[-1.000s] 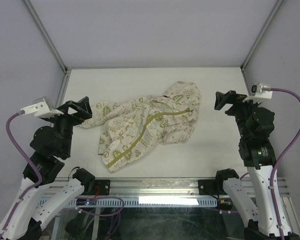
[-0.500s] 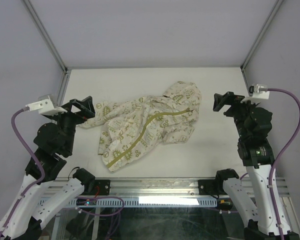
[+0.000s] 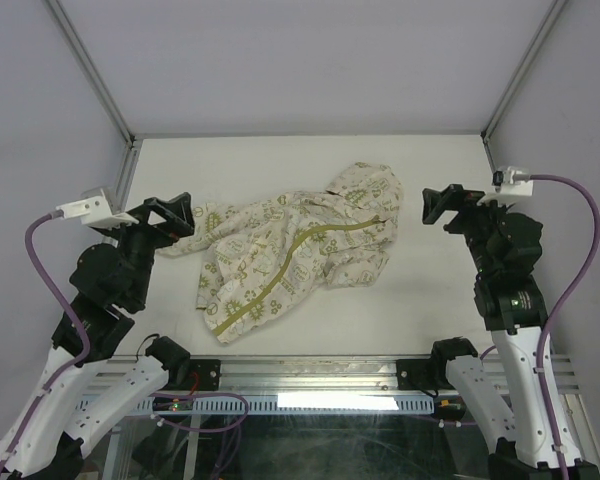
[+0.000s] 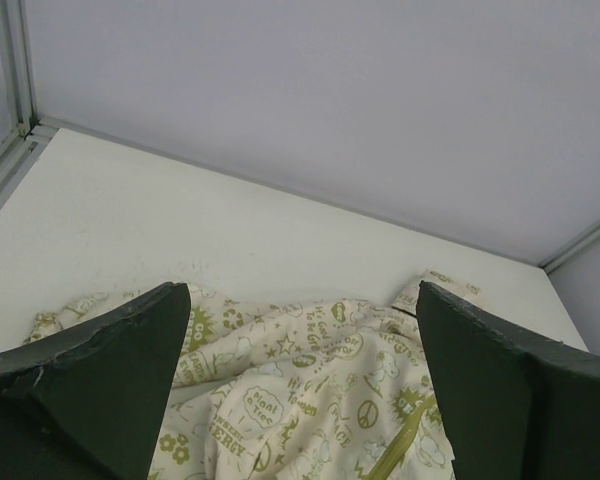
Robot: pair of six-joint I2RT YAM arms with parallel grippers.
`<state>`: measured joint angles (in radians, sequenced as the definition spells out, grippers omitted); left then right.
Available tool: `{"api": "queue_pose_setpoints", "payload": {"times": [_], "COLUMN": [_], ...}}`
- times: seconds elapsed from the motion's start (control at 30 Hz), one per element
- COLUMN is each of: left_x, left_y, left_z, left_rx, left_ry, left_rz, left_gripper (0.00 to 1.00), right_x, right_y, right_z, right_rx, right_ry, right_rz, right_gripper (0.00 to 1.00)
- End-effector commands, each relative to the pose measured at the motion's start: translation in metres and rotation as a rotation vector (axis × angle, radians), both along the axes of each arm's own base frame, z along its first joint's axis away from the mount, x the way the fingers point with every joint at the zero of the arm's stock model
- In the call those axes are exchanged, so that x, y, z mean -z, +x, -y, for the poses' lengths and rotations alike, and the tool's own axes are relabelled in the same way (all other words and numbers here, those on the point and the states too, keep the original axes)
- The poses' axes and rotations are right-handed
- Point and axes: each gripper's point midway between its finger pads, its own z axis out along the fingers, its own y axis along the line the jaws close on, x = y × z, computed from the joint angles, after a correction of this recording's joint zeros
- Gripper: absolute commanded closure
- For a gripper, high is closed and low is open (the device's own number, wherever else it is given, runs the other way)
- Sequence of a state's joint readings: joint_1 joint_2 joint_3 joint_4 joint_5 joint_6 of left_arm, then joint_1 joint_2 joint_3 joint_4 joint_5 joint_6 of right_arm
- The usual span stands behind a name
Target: Zip up the jacket
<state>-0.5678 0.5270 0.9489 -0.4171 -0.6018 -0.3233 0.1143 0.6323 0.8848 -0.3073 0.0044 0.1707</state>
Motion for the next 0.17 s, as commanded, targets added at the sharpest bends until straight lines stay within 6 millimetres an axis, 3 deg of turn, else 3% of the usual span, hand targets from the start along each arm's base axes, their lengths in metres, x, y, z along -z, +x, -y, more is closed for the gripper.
{"api": "queue_pose_setpoints", "payload": {"times": [0.0,0.13], "left_x": [-0.0104,-0.0100], "left_y": [0.0022,0.0021], "left_z": [0.0057,0.0067], "left_rx": [0.025,0.030], "left_ry": [-0.033,-0.036], "left_rz": [0.036,0.036], "left_gripper": [0.01,0.01], "right_x": [-0.0248,-0.0254], "right_y": [-0.0008,0.0002], "right_z": [-0.0088,-0.0087], "right_rx": [-0.051,-0.051], "right_ry": [0.004,0.001], "right_rz": [0.067,0.062], "right_gripper": [0.01,0.01]}}
